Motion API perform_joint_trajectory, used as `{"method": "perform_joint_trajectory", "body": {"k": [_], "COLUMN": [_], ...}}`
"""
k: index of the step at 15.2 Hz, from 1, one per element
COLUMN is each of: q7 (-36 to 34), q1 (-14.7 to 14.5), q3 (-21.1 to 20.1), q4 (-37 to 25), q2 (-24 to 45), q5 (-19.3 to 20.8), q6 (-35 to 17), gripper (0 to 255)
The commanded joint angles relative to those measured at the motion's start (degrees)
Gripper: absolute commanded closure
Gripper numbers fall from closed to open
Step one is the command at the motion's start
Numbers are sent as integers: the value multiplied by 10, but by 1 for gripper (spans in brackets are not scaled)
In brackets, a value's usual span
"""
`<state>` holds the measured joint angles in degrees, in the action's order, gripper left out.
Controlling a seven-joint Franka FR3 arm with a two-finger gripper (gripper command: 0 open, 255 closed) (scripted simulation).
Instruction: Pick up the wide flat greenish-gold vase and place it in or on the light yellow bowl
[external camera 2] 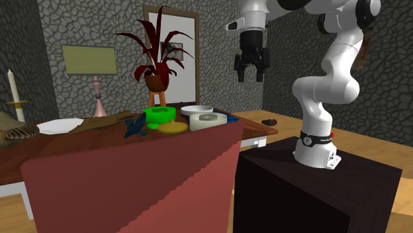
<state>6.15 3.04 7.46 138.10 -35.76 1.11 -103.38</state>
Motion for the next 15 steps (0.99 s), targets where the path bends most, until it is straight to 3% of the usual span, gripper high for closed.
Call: {"method": "perform_joint_trajectory", "body": {"k": [1,8,15], "q7": [27,117,218], "q1": [8,24,36], "q3": [23,98,164], "q4": [-11,-62,-147], "q2": [27,137,271], "q5": [9,16,-19], "q6": [-17,-74,-114], "gripper": [0,0,0]}}
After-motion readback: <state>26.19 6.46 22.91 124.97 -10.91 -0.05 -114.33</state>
